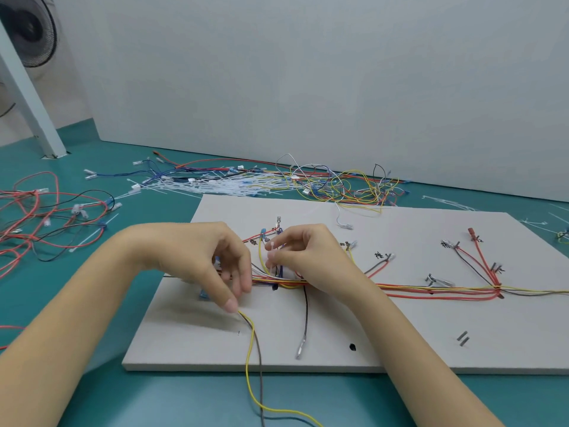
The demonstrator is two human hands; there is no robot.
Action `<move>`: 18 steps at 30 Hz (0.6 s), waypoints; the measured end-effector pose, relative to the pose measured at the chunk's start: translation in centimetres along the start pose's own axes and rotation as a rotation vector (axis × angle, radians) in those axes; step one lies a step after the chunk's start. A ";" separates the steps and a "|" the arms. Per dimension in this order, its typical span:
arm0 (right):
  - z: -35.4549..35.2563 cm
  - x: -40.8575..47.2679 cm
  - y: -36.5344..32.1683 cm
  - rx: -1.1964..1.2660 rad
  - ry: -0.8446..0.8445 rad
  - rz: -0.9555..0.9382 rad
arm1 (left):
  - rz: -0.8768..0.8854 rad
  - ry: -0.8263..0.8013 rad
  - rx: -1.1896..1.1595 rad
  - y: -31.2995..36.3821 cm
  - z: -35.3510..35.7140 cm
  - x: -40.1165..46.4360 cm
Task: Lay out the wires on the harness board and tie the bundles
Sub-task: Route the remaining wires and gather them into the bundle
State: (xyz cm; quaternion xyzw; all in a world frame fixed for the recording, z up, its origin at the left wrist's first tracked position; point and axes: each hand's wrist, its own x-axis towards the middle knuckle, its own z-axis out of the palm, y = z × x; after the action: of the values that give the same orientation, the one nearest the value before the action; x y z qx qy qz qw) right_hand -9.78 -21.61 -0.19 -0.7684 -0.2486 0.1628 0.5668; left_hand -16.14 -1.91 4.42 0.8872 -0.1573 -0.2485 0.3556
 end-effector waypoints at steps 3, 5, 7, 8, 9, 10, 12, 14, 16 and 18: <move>0.0 0.1 0.2 0.011 0.032 -0.028 | -0.022 -0.091 0.056 0.2 0.1 -0.1; 0.1 0.2 0.3 -0.012 0.040 -0.033 | -0.057 -0.113 0.080 0.3 0.2 0.1; 0.1 0.2 0.3 -0.038 0.049 -0.032 | -0.090 -0.101 0.082 0.3 0.4 0.2; 0.0 0.2 0.3 -0.047 0.052 -0.030 | -0.094 -0.085 0.076 0.2 0.4 0.2; 0.0 0.2 0.2 -0.056 0.056 -0.029 | -0.088 -0.061 0.063 0.2 0.4 0.2; -0.1 0.1 0.2 -0.067 0.063 -0.028 | -0.077 -0.028 0.046 0.1 0.4 0.3; -0.2 0.0 0.1 -0.088 0.080 -0.018 | -0.050 0.055 0.003 -0.1 0.3 0.3; -0.3 -0.1 -0.1 -0.079 0.093 0.002 | -0.011 0.121 -0.049 -0.3 0.0 0.4; -0.4 -0.3 -0.2 -0.031 0.094 0.026 | 0.012 0.145 -0.089 -0.4 0.1 0.6; -0.4 -0.4 -0.4 0.006 0.094 0.033 | 0.017 0.206 -0.068 -0.5 0.6 1.2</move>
State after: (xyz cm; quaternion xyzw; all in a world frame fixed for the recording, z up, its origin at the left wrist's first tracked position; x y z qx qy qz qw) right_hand -10.02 -22.05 0.28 -0.7776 -0.2086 0.1365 0.5773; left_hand -15.39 -2.40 3.27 0.8939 -0.1190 -0.1583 0.4021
